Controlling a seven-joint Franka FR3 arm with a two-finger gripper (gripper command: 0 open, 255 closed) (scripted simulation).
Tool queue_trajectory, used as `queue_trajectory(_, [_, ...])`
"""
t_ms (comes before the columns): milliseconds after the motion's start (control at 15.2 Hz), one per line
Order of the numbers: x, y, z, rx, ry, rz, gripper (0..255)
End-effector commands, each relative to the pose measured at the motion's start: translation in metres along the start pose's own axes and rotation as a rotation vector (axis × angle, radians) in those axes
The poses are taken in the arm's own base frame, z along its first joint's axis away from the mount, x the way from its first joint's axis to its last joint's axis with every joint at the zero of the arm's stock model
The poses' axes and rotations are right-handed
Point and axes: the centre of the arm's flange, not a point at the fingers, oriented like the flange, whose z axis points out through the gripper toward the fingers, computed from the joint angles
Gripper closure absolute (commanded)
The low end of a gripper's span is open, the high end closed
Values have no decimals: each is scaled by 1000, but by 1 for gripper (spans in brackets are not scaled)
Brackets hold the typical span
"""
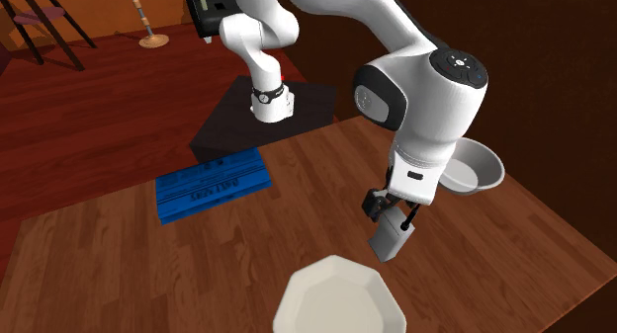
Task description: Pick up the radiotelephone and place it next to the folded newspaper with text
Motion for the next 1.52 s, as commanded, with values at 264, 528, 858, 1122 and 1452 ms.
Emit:
queue_trajectory(264, [-1,0,13,0,0,0,0])
queue_trajectory(528, [-1,0,13,0,0,0,0])
queue_trajectory(858, [-1,0,13,0,0,0,255])
queue_trajectory(1122, [-1,0,13,0,0,0,255])
queue_trajectory(1452, [0,0,-8,0,0,0,255])
